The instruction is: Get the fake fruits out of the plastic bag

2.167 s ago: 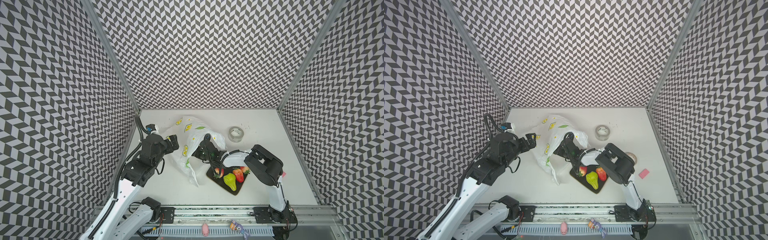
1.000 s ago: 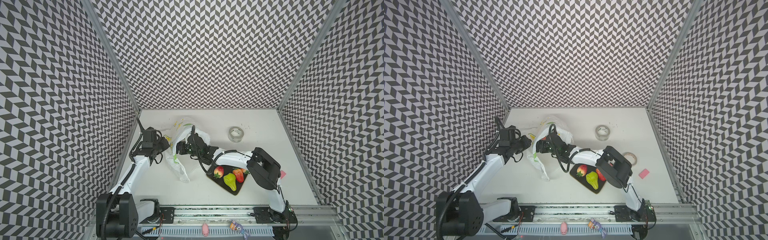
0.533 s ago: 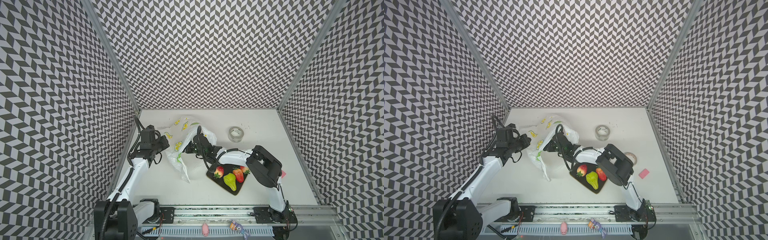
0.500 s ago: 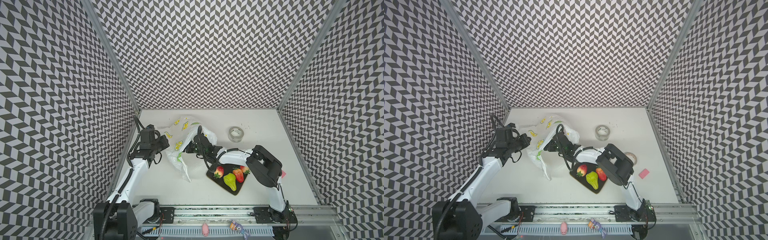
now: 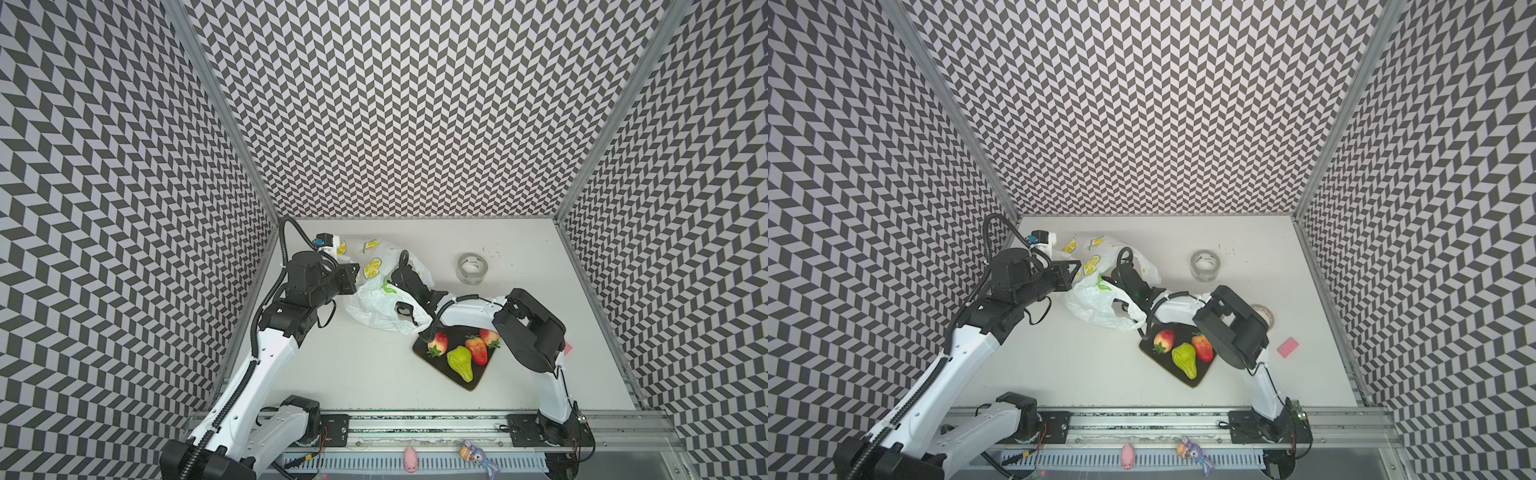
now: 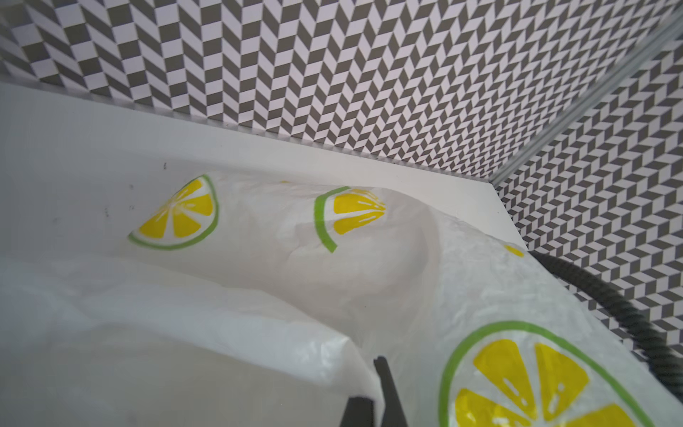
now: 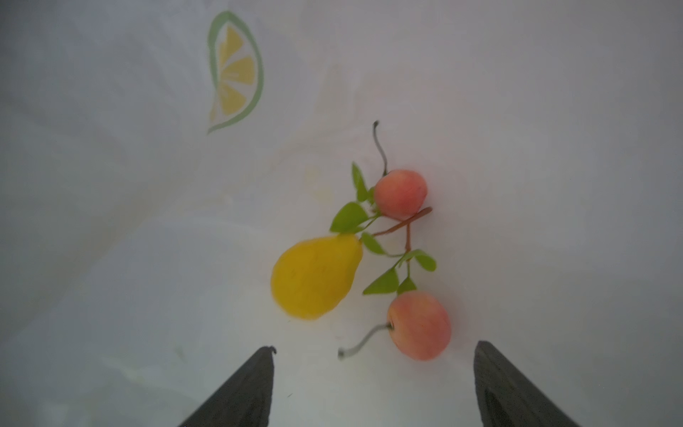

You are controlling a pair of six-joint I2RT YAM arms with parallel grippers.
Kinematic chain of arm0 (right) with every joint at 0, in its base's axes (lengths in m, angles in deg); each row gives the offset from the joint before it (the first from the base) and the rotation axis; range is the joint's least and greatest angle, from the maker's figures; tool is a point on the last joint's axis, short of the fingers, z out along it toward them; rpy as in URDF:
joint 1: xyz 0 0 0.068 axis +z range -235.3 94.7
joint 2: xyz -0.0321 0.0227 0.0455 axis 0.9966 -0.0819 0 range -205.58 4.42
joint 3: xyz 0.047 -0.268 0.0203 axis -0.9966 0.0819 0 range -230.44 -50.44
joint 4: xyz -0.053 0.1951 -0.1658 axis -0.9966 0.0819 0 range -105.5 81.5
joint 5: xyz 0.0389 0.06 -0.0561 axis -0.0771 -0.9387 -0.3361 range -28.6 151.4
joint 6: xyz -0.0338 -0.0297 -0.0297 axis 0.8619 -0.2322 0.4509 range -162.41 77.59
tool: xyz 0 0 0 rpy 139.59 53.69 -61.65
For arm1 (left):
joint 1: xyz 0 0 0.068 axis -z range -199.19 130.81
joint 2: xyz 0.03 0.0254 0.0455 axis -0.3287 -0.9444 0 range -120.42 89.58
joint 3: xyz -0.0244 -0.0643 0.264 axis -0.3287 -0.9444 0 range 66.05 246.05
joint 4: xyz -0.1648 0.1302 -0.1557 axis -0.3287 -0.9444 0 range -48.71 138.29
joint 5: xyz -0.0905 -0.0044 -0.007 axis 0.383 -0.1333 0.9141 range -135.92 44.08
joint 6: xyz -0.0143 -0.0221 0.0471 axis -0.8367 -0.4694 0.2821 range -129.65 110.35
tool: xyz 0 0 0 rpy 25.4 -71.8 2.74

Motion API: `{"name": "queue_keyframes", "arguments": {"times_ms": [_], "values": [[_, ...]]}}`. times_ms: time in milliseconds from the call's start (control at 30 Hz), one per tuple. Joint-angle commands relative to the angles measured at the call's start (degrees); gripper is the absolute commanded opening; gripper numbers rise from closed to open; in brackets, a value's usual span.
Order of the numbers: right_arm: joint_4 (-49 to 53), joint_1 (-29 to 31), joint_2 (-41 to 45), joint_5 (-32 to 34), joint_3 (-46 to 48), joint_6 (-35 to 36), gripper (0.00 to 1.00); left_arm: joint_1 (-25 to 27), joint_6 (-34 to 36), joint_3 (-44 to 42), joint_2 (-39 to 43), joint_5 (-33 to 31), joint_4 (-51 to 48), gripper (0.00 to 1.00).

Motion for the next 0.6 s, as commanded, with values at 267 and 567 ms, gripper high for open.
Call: {"name": "queue_keyframes", "arguments": {"times_ms": [267, 567], "values": [[0.4, -0.1, -1.2, 0.7, -0.6, -0.2, 0.83, -8.4, 3.2, -5.4, -2.8, -4.7, -0.2, 0.0], [0.7, 0.8, -3.3, -1.7, -2.7, 1.4, 0.83, -13.9, 0.9, -8.5, -1.1, -6.0, 0.4, 0.67]]}}
